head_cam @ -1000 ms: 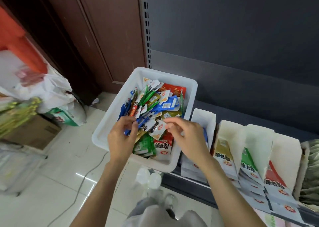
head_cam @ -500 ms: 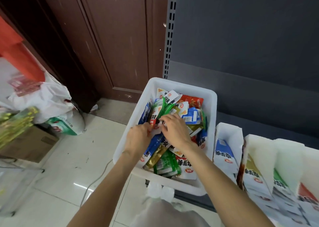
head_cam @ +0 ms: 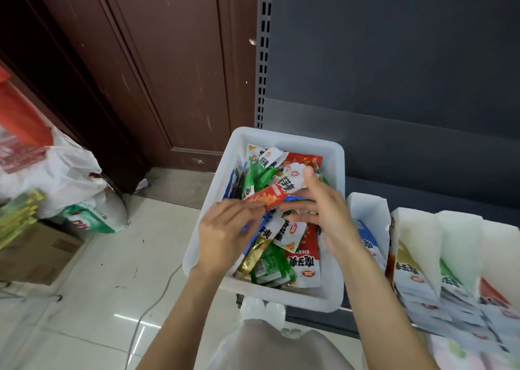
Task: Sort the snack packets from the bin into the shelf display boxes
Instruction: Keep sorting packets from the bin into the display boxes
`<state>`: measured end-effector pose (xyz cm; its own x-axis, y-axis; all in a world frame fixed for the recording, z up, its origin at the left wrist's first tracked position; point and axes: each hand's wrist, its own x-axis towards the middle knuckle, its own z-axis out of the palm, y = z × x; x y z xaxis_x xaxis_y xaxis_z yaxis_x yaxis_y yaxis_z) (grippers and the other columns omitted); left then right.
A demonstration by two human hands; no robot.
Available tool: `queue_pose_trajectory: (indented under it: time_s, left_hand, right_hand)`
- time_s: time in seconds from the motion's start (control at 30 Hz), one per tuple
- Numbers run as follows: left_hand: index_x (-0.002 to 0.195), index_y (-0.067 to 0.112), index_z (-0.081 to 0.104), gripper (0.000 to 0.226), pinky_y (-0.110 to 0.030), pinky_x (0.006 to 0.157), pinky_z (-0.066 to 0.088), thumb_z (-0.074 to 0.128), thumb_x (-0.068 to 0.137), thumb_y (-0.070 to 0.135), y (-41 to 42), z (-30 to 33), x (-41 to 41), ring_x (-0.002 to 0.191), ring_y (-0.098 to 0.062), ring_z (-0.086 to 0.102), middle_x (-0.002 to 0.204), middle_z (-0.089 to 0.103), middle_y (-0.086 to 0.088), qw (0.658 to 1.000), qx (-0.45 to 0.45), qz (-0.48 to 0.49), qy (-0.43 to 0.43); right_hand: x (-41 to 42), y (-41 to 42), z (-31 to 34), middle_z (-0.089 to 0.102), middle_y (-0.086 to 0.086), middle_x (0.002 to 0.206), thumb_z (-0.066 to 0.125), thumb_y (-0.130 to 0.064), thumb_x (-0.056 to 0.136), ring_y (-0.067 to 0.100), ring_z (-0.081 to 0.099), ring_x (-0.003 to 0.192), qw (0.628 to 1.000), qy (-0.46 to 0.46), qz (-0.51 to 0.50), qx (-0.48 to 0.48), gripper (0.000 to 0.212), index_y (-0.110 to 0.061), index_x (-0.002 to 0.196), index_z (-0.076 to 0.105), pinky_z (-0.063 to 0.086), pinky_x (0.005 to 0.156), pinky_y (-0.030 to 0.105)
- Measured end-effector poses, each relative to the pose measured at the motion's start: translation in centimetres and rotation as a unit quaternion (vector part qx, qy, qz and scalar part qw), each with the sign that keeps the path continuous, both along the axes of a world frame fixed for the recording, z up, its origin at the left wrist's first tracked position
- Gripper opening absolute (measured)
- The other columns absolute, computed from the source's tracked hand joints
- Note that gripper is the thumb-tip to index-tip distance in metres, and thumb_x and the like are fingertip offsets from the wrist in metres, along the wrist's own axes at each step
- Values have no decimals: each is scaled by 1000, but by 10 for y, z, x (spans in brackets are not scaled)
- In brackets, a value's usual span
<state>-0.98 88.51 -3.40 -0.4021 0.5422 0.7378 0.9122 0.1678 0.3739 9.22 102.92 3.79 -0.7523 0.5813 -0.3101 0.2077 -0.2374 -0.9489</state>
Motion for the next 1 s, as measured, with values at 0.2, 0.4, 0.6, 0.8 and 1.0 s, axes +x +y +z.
queue_pose_trajectory:
  time_s: [0.2,0.4,0.6,0.8,1.0]
  left_hand:
    - [87,18,74,10,-29,91,43,73,82,26,30,-7,20,102,-12,59,106,69,10,993,-42,-111,16]
    - [115,24,61,32,-29,99,43,64,85,33,67,-1,56,115,-13,51,125,54,7,965,-104,-175,-163]
    - [126,20,55,41,-17,90,46,60,87,30,126,18,129,104,-4,55,121,52,5,923,-161,-259,-236]
    - [124,25,55,40,-16,90,39,65,86,20,188,20,221,106,-7,53,117,59,9,910,-224,-274,-215]
    - [128,28,51,39,-30,88,44,59,90,29,236,0,271,111,-16,52,119,61,5,907,-352,-170,-155]
  right_hand:
    - [49,30,-13,71,-7,85,63,-11,89,2,65,65,992,-25,-70,102,14,-17,102,65,49,49,18]
    - [112,32,-26,71,-7,92,61,-9,90,7,68,81,971,-24,-157,178,17,-24,98,63,58,65,26]
    - [215,45,-17,70,-14,83,55,-24,92,-4,64,78,911,-30,-295,288,12,-13,95,60,49,69,13]
    - [326,95,-12,60,-7,70,55,-18,95,4,57,62,776,-123,-434,440,7,-12,94,58,42,56,21]
    - [348,148,-46,70,11,81,56,-13,93,24,63,63,767,-194,-256,556,16,-8,107,62,32,48,15]
